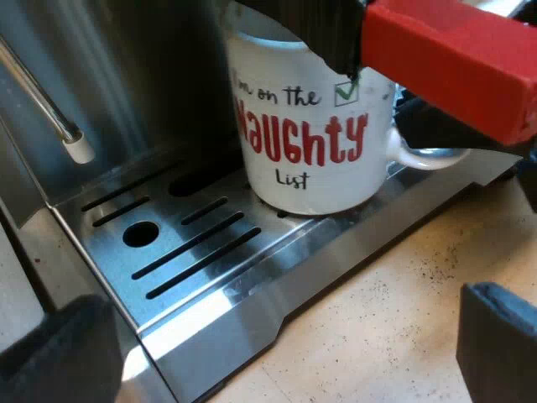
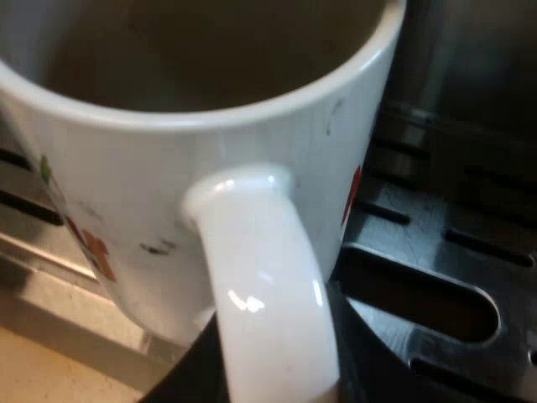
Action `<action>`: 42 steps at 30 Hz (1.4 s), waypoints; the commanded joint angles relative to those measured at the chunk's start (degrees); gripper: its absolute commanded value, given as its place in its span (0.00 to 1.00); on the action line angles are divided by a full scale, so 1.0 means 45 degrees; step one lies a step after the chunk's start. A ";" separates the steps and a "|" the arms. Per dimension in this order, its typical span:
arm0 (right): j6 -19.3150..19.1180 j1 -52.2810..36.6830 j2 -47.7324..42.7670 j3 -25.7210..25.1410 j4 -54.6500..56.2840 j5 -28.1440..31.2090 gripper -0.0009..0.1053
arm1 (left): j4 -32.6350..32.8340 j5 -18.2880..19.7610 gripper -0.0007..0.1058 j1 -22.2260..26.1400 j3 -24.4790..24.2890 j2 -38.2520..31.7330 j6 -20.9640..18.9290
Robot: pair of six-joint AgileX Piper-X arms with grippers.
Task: Place mug into machine
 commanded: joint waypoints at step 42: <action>-0.0294 0.0000 0.0583 0.2346 -0.6714 -0.0762 0.42 | -0.0287 0.0064 0.77 -0.0056 -0.0009 -0.0007 -0.0151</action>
